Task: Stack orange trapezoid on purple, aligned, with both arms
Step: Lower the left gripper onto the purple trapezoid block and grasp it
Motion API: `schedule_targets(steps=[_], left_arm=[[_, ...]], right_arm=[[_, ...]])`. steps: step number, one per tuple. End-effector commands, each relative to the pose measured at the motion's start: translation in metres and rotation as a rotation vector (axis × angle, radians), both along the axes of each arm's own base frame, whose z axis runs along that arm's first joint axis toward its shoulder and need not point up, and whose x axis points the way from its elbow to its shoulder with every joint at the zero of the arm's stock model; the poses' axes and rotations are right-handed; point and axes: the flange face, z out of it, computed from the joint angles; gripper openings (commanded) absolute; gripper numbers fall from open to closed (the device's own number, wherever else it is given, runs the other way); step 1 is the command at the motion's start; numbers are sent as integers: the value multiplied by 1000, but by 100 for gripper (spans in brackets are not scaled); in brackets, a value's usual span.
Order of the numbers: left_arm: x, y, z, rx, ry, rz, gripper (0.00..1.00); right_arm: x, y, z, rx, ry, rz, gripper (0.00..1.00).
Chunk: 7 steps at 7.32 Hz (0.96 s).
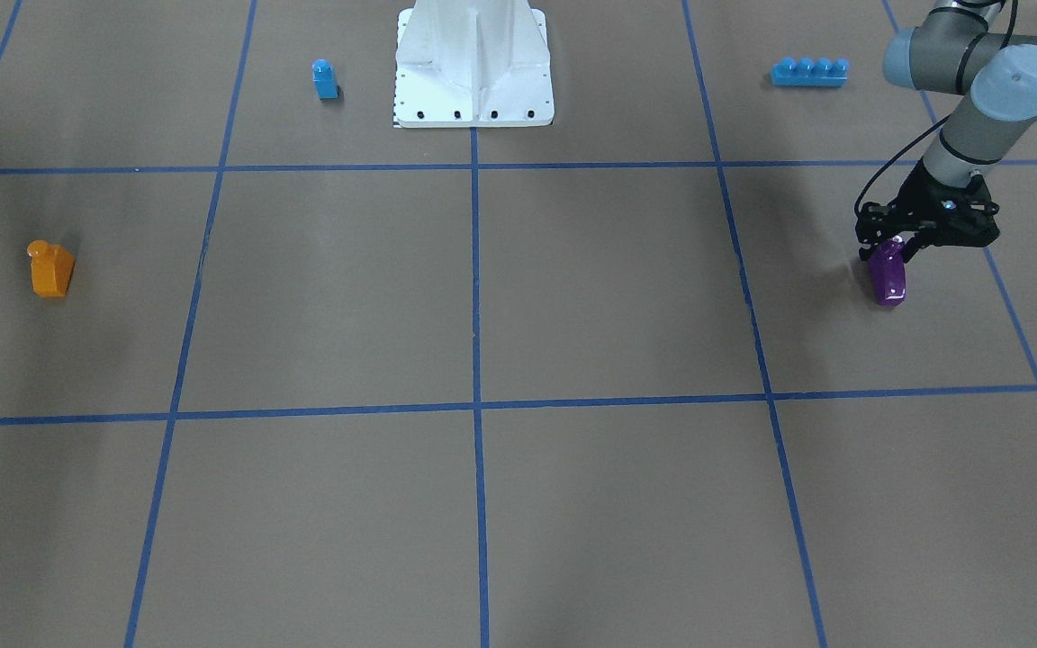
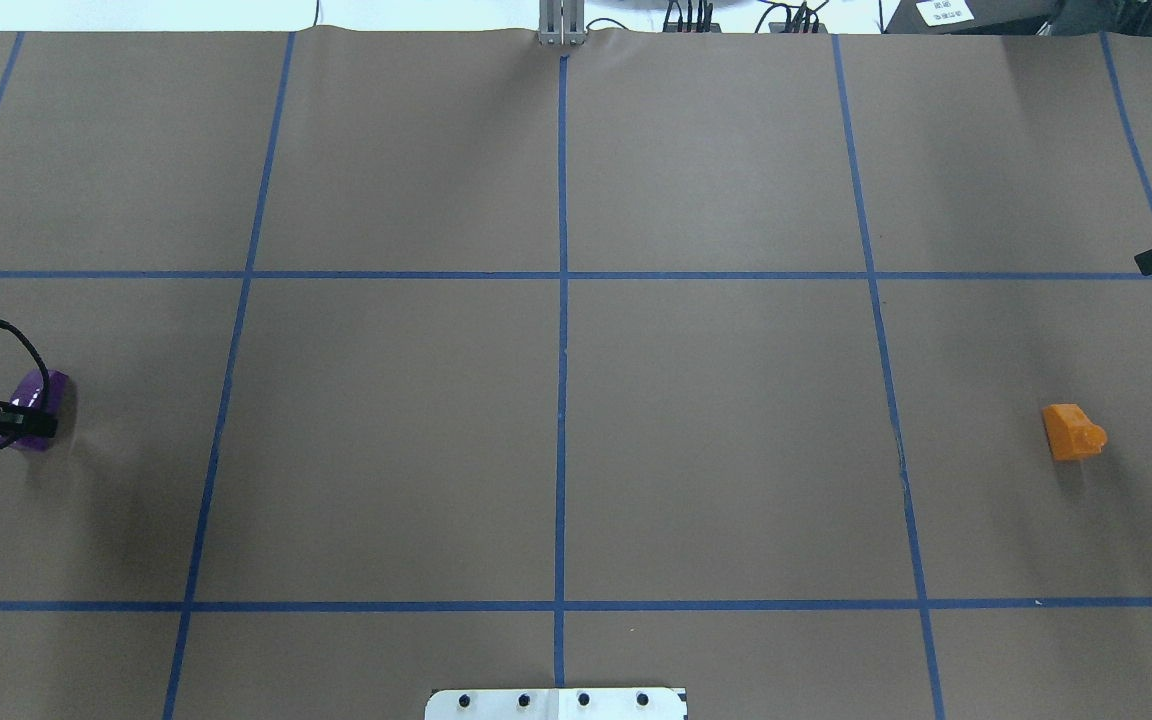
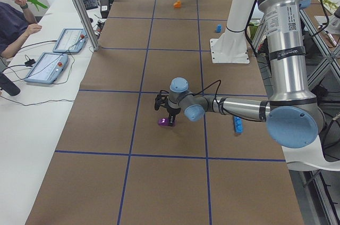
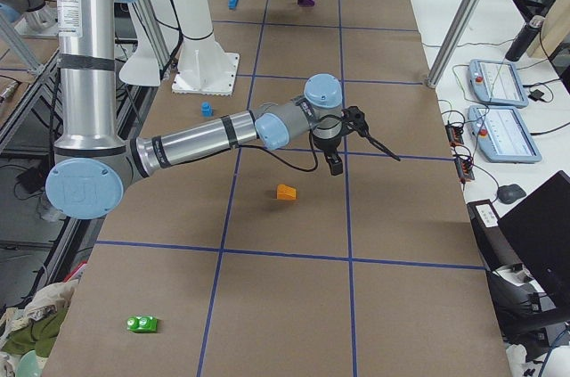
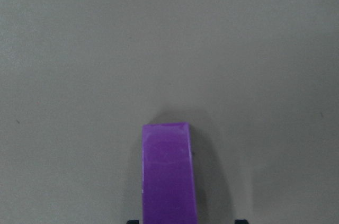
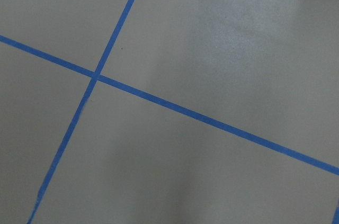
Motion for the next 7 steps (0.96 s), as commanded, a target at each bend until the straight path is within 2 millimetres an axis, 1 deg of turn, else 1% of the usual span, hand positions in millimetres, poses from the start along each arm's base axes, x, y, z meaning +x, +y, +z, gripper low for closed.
schedule_targets(steps=[1, 2, 3, 4, 5, 6, 7], left_arm=[[0, 0, 2, -1, -3, 1, 24], [1, 0, -6, 3, 9, -7, 0], [2, -1, -28, 24, 41, -7, 0], [4, -2, -60, 38, 63, -3, 0], [14, -13, -102, 8, 70, -33, 0], [40, -39, -161, -37, 83, -83, 0], [82, -56, -215, -68, 80, -81, 0]], right_arm=[[0, 0, 0, 0, 0, 0, 100], [-1, 0, 0, 0, 0, -2, 100], [-1, 0, 0, 0, 0, -2, 100], [-1, 0, 0, 1, 0, -3, 100], [-1, 0, 0, 0, 0, -2, 100], [-1, 0, 0, 0, 0, -2, 100], [-2, 0, 0, 0, 0, -3, 100]])
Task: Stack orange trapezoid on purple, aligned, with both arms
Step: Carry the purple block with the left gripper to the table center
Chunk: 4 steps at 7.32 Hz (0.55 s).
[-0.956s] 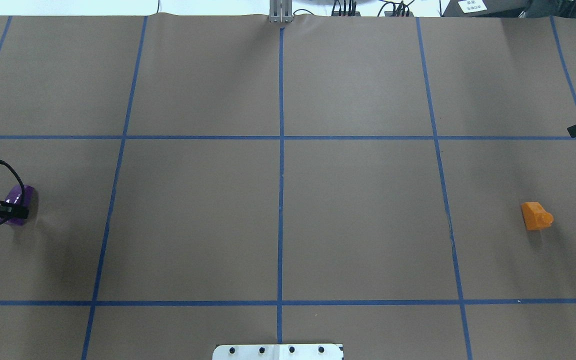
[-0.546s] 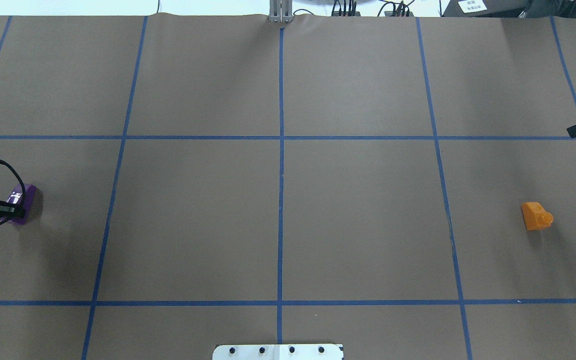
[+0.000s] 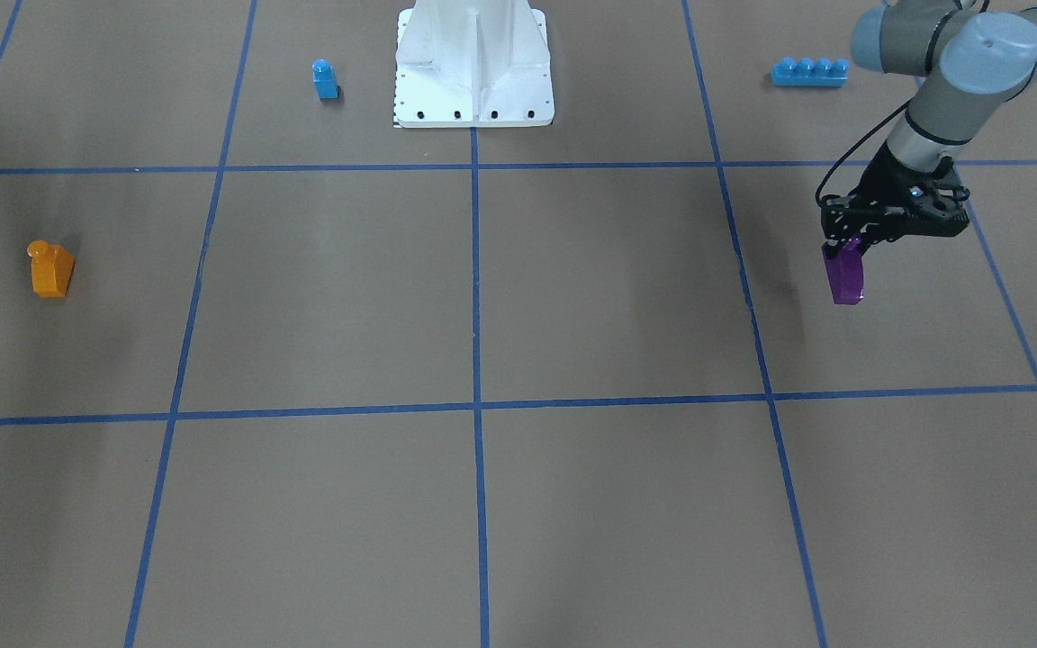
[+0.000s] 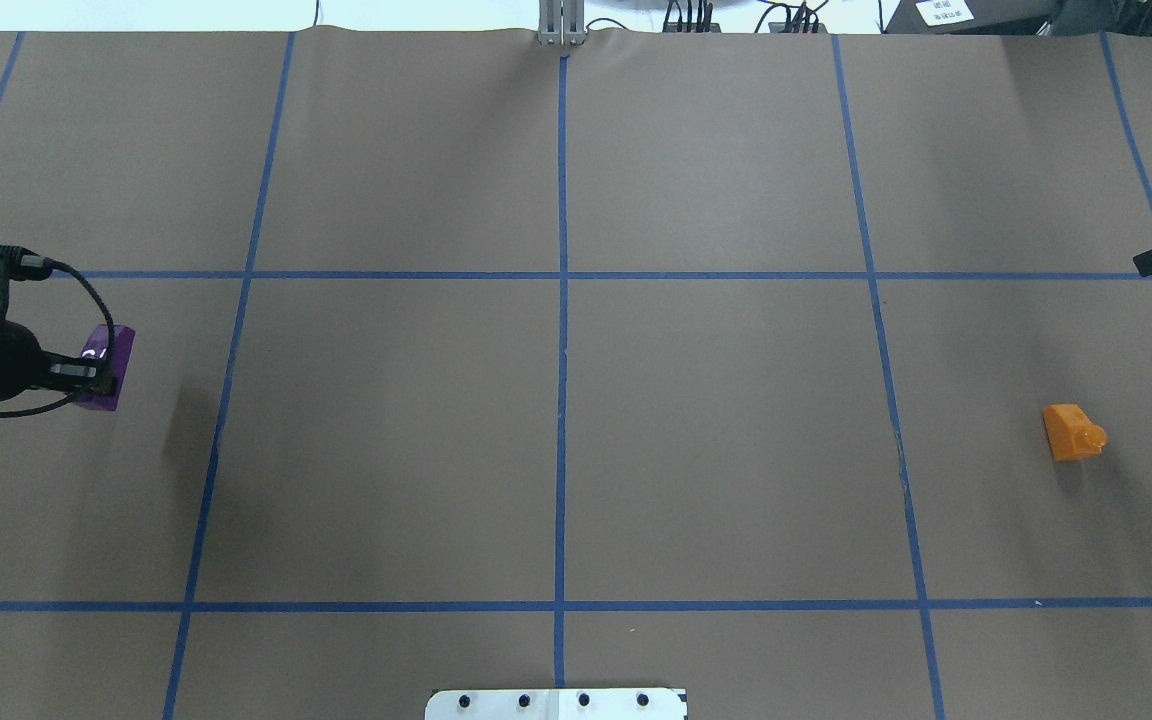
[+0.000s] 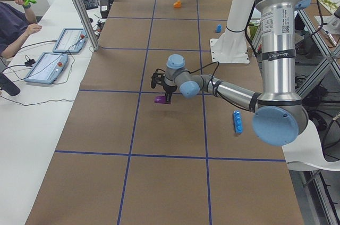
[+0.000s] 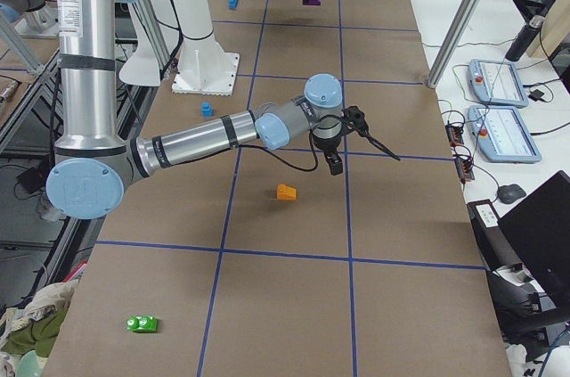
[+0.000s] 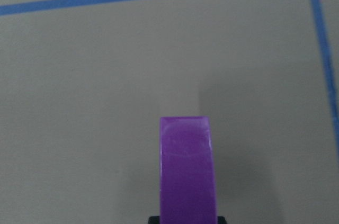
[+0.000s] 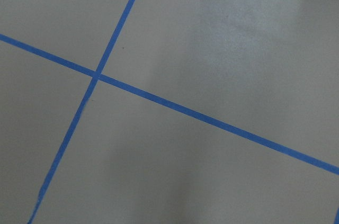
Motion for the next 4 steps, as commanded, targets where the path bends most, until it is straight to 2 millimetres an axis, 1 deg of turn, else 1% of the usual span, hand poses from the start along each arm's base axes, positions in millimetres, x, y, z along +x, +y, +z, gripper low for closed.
schedule_targets(steps=[1, 2, 3, 4], left_arm=[[107, -17, -145, -79, 6, 32, 0], [155, -2, -210, -103, -8, 86, 0], [191, -3, -250, -84, 0, 108, 0], [247, -8, -279, -67, -28, 92, 0]], right_arm=[[-1, 1, 1, -2, -1, -3, 100], [-1, 2, 1, -2, -1, -3, 100], [-1, 1, 1, -2, 0, -3, 100], [-1, 1, 1, -2, 0, -3, 100]])
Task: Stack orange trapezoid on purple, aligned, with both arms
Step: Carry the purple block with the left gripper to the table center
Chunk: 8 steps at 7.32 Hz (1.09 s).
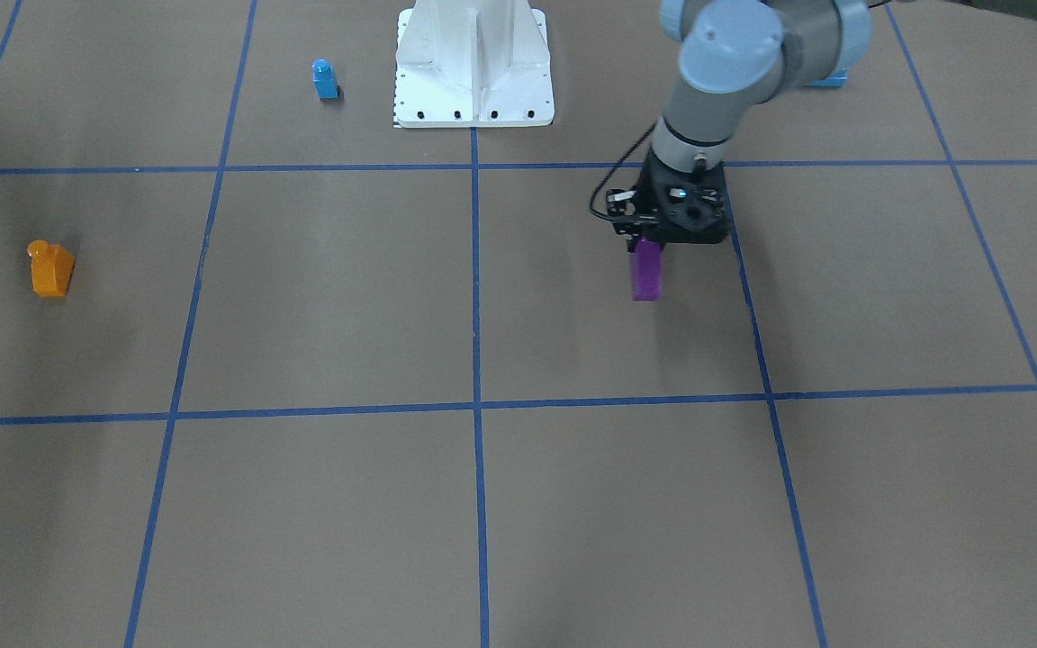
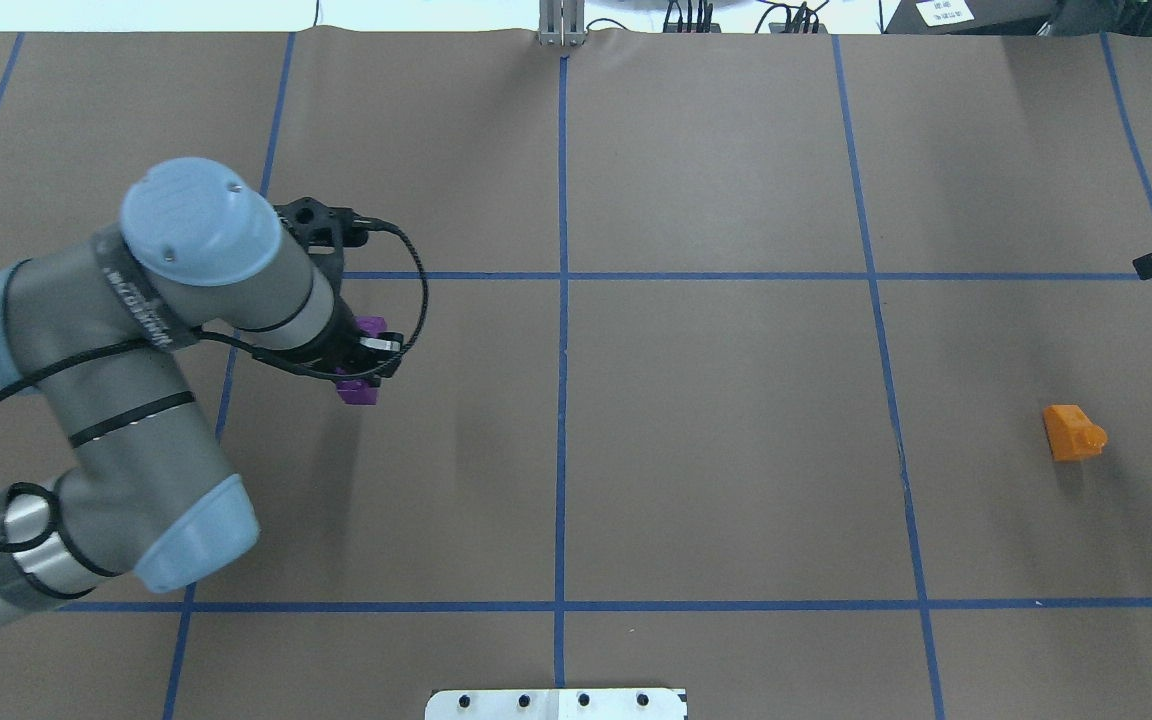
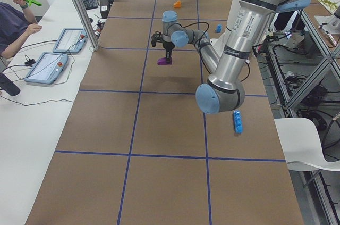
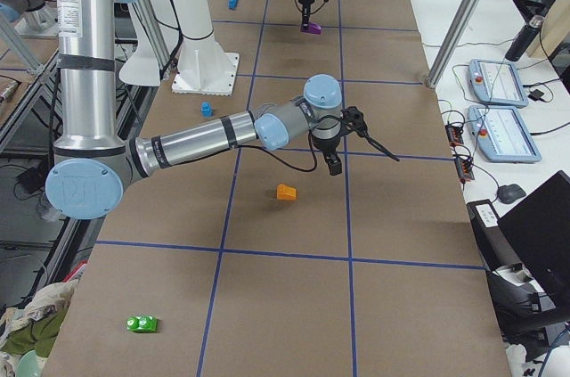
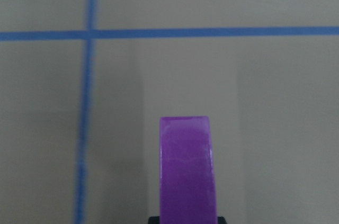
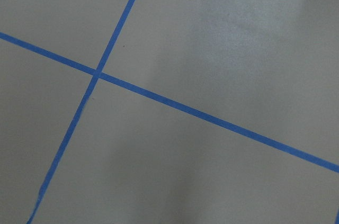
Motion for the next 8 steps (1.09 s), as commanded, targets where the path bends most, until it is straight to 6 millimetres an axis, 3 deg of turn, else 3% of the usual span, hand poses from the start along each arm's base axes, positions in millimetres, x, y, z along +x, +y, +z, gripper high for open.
schedule_targets(steps=[1, 2, 4, 8], left_arm=[[106, -16, -81, 8, -32, -5, 0], [135, -30, -94, 11, -30, -1, 0], [166, -46, -64, 27, -8, 1, 0], [184, -55, -75, 21, -24, 6, 0]], right_arm=[[-1, 0, 0, 0, 1, -1, 100], [0, -1, 1, -2, 1, 0, 100], [0, -1, 0, 0, 1, 0, 100], [-1, -1, -1, 2, 1, -1, 100]])
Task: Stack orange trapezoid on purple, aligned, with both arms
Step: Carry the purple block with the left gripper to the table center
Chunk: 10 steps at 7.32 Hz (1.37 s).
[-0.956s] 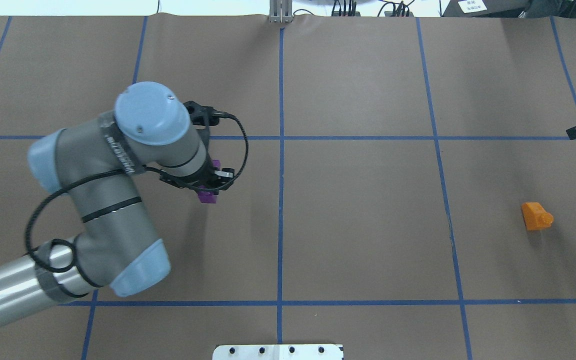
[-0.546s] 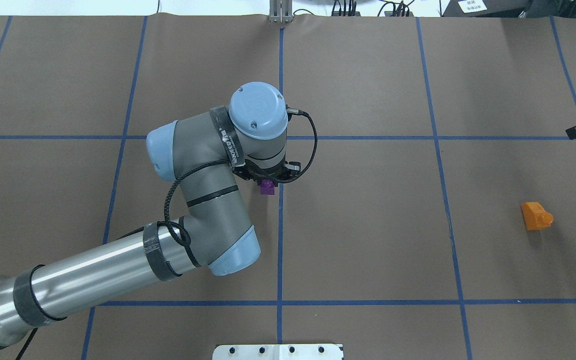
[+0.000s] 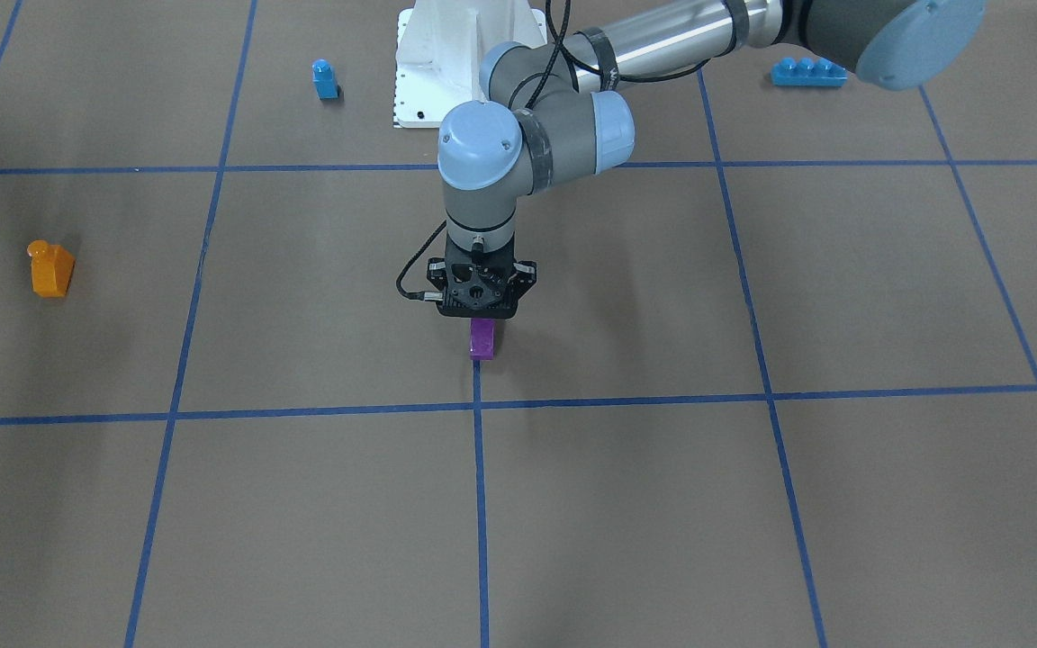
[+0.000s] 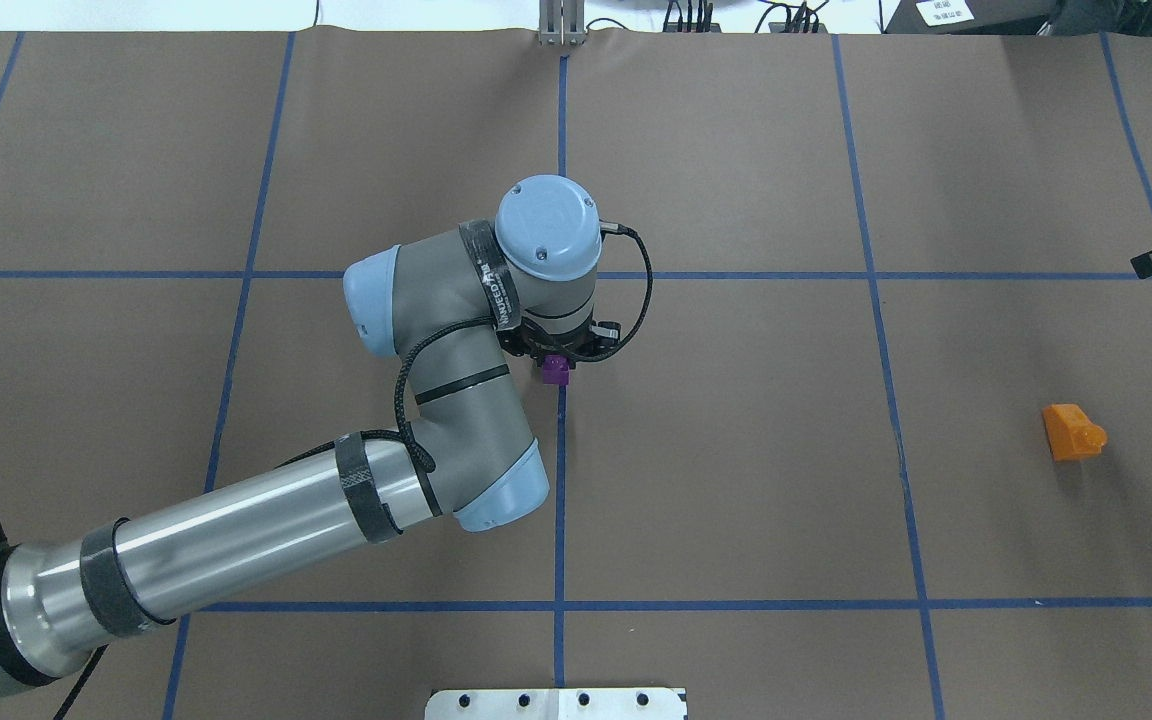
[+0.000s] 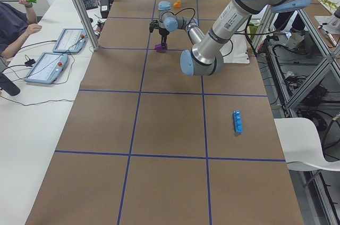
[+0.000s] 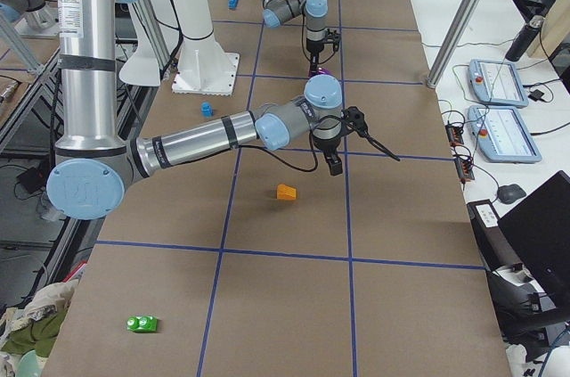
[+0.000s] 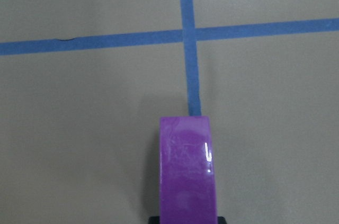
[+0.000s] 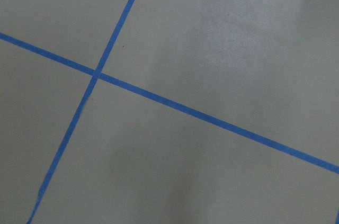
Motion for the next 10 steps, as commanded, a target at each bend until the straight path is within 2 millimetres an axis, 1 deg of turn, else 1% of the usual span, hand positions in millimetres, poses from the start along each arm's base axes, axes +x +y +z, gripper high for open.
schedule_targets(steps=[1, 6, 7, 8, 9, 10], left_arm=[[8, -3, -3, -4, -9, 3, 0], [9, -5, 2, -6, -18, 4, 3], [9, -5, 2, -8, -19, 2, 6], [9, -5, 2, -7, -18, 2, 16], [9, -5, 5, -9, -20, 2, 45], [9, -5, 4, -8, -19, 2, 80]], right_arm=[[0, -1, 0, 2, 5, 3, 100], [0, -1, -1, 4, 6, 3, 100], [0, -1, -1, 4, 6, 3, 100], [0, -2, -1, 6, 5, 3, 100], [0, -2, -2, 7, 5, 3, 100], [-1, -2, -2, 6, 5, 2, 100]])
